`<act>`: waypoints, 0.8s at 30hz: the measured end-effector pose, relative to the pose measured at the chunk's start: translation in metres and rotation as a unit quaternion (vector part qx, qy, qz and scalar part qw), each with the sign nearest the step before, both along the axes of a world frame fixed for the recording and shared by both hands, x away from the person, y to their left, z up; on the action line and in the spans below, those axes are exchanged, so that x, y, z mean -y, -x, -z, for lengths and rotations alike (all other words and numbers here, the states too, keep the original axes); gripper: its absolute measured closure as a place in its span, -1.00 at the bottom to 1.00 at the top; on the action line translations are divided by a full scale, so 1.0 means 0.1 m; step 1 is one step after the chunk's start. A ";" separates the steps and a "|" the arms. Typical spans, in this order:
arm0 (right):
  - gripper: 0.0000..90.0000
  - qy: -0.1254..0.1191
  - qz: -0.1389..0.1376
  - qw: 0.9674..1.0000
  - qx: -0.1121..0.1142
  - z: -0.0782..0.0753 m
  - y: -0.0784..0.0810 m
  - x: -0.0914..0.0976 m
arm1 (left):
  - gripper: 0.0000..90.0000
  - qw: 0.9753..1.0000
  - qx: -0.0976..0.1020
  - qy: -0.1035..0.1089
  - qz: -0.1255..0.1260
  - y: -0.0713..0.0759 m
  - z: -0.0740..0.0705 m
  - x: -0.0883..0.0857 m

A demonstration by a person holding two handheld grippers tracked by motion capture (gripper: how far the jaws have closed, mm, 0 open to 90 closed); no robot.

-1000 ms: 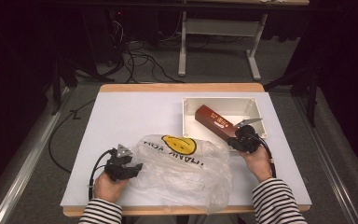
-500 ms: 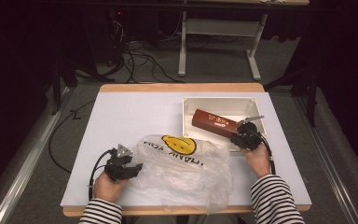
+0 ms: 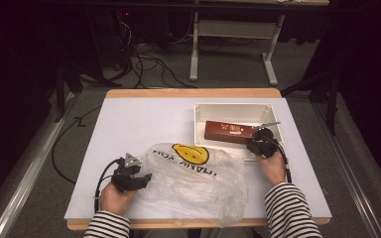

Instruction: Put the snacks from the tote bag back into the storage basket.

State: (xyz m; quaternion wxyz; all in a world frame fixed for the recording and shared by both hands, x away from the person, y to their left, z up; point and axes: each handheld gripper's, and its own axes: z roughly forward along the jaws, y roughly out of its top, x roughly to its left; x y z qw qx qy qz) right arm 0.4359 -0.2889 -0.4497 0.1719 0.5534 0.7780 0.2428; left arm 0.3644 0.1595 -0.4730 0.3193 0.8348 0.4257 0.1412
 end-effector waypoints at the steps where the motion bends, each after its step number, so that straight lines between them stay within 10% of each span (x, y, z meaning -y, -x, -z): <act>1: 0.88 0.002 0.006 1.000 -0.004 0.00 -0.02 0.00 | 0.03 1.000 0.000 0.000 0.001 0.00 0.00 0.00; 24: 0.84 0.004 -0.012 1.000 0.018 -0.16 0.08 -0.05 | -0.04 1.000 -0.020 -0.007 -0.001 0.00 -0.06 -0.01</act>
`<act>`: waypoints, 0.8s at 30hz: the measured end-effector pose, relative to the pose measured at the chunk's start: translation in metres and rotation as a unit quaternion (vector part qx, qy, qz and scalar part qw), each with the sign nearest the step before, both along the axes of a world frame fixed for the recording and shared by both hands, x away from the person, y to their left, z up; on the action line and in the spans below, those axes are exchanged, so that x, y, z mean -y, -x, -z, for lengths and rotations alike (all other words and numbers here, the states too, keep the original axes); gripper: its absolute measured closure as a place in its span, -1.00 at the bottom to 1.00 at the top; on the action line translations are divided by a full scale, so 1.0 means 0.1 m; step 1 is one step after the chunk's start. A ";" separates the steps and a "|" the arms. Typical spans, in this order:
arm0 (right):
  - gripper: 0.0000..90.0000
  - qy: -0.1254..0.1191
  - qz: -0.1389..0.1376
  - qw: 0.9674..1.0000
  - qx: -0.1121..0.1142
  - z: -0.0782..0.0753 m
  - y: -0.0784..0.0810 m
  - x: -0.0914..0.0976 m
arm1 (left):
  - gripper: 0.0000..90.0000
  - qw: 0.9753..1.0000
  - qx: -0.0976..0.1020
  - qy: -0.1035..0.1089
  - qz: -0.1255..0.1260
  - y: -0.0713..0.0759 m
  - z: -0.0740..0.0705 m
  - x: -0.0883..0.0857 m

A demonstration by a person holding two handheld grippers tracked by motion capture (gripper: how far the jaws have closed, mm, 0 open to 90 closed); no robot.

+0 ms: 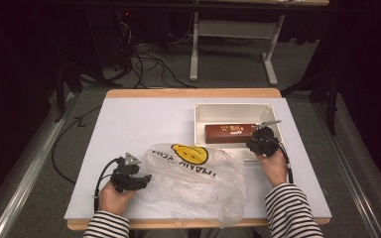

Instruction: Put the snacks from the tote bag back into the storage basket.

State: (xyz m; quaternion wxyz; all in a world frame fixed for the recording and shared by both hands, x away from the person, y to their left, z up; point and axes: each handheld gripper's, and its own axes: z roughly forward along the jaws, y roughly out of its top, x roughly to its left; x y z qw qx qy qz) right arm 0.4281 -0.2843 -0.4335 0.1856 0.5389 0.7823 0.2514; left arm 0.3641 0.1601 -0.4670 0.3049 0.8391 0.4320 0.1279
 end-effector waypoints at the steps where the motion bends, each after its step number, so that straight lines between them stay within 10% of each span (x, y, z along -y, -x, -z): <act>1: 0.84 0.000 0.000 1.000 0.000 0.00 0.00 0.00 | -0.04 1.000 0.002 0.001 0.001 0.00 0.00 0.00; 24: 0.72 -0.030 -0.048 0.997 0.050 -0.17 0.61 0.16 | -0.08 0.999 0.018 0.032 0.039 0.12 -0.12 0.05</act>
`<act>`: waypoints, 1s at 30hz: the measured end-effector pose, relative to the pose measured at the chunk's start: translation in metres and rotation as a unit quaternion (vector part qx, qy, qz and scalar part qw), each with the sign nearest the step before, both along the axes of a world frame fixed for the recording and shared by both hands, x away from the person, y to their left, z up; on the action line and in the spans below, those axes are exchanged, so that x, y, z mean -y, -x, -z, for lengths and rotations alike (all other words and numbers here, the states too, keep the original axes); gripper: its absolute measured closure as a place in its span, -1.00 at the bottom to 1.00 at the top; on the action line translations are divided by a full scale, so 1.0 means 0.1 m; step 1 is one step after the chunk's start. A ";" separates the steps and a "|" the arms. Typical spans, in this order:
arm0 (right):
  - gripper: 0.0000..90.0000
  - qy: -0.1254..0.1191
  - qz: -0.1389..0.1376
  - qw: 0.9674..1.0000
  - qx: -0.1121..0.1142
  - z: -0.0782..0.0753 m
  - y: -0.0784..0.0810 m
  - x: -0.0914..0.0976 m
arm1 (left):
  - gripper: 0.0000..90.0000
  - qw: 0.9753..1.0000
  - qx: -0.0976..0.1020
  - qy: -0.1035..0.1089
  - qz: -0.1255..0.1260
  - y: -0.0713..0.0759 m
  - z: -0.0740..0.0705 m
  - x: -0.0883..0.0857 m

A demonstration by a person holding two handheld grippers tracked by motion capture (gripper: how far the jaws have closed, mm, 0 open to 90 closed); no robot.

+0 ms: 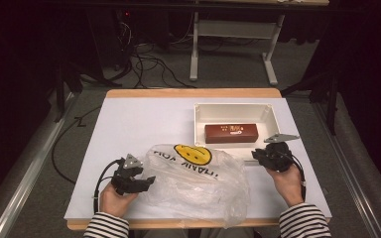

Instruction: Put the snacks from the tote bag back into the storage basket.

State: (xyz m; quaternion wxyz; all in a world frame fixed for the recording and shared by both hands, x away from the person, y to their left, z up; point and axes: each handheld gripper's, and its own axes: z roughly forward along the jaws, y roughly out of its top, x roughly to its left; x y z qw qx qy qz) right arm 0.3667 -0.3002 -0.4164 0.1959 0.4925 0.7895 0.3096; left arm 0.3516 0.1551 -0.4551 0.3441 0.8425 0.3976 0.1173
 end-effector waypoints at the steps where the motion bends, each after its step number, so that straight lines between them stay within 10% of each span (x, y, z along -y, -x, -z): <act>1: 0.72 -0.005 -0.002 1.000 0.005 0.00 0.05 0.01 | -0.08 1.000 0.000 0.001 0.000 0.00 0.00 0.00; 30: 0.56 -0.033 -0.020 0.999 0.019 0.10 0.53 0.06 | -0.12 1.000 -0.001 0.016 0.005 0.06 0.00 -0.04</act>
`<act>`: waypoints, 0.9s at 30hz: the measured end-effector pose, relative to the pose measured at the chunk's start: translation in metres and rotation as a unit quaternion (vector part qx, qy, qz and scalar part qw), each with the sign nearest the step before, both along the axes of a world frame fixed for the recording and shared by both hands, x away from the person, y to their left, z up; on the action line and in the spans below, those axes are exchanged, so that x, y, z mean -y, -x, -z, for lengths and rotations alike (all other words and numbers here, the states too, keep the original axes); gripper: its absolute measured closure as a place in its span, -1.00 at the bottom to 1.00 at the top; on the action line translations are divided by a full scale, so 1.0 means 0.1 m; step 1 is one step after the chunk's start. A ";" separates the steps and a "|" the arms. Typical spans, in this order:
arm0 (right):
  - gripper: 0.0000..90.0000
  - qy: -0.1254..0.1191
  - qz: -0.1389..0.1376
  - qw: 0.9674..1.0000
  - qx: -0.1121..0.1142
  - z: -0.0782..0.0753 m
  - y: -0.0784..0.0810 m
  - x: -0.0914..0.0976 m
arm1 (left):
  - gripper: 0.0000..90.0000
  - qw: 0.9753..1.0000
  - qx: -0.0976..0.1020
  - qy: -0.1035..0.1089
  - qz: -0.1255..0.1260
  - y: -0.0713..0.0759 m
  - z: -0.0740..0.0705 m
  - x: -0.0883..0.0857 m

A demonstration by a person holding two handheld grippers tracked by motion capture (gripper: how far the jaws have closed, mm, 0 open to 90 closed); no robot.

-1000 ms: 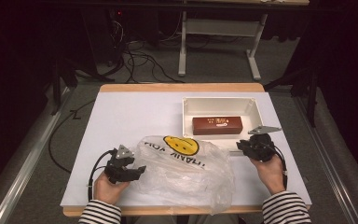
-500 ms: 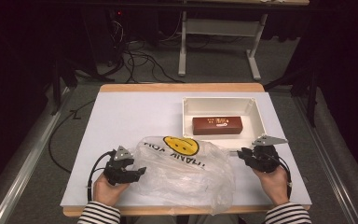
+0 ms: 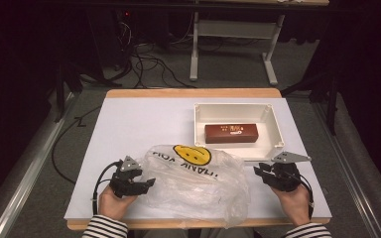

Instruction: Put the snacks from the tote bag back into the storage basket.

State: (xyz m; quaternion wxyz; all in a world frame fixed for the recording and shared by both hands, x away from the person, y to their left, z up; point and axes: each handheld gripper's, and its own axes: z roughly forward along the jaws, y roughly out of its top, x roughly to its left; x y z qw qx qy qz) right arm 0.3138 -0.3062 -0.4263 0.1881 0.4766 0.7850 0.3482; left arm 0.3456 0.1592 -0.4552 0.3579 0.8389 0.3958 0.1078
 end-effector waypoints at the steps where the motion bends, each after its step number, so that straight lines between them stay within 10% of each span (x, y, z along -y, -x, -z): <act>1: 0.56 0.000 -0.001 1.000 0.002 0.01 0.01 0.00 | -0.12 1.000 0.000 0.000 0.000 0.00 0.00 0.00; 27: 0.48 0.009 0.007 1.000 -0.009 0.12 0.12 0.07 | -0.12 1.000 -0.002 -0.002 0.001 0.00 0.01 0.01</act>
